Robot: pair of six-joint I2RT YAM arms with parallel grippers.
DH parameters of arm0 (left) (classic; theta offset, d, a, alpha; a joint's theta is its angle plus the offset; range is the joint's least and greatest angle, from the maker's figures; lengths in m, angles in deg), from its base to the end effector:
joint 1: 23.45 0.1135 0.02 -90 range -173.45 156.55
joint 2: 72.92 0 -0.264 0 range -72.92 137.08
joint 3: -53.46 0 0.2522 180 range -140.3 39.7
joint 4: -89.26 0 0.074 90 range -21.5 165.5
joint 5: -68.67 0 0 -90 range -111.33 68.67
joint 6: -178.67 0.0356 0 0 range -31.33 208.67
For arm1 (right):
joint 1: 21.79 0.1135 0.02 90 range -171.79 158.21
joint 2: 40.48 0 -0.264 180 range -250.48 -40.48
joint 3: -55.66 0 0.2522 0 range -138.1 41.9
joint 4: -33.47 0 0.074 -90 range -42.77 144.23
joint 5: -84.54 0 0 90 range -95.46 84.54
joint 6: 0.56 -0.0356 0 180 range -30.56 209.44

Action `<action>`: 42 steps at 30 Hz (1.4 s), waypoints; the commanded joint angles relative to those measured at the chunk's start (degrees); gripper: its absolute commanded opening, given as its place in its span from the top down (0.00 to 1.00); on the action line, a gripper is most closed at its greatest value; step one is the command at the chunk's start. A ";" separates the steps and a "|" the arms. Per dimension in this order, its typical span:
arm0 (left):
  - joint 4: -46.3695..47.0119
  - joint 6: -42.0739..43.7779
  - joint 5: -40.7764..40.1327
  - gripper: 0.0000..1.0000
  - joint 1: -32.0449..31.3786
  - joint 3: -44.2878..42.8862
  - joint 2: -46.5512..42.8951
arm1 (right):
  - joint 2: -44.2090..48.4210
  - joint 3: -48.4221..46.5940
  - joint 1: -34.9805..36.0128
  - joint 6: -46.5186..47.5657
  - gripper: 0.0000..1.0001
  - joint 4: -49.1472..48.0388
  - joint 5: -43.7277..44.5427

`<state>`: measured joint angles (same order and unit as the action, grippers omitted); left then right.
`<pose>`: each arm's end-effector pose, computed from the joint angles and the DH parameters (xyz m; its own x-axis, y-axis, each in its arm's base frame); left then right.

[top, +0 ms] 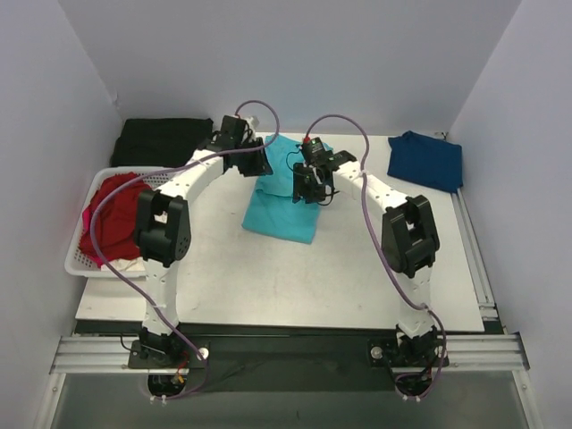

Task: Fold and stack the t-shirts
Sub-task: Fold the folded rectangular tshirt in 1/3 of the way

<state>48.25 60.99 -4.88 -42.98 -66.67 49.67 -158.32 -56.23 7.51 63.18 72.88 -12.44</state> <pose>0.4609 -0.1742 0.2507 -0.8131 -0.1843 -0.5522 0.1542 0.8464 -0.5097 0.4086 0.2343 0.2430 -0.8043 0.0522 -0.5919 -0.2279 0.8929 0.3884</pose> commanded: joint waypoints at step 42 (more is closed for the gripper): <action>16.58 -8.88 -5.82 0.58 -2.09 -9.74 10.39 | -9.96 -14.73 -8.82 -2.57 0.64 1.60 1.10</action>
<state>51.07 54.17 -14.30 -45.04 -77.51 65.47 -172.46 -72.80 -1.45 59.70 73.01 -11.92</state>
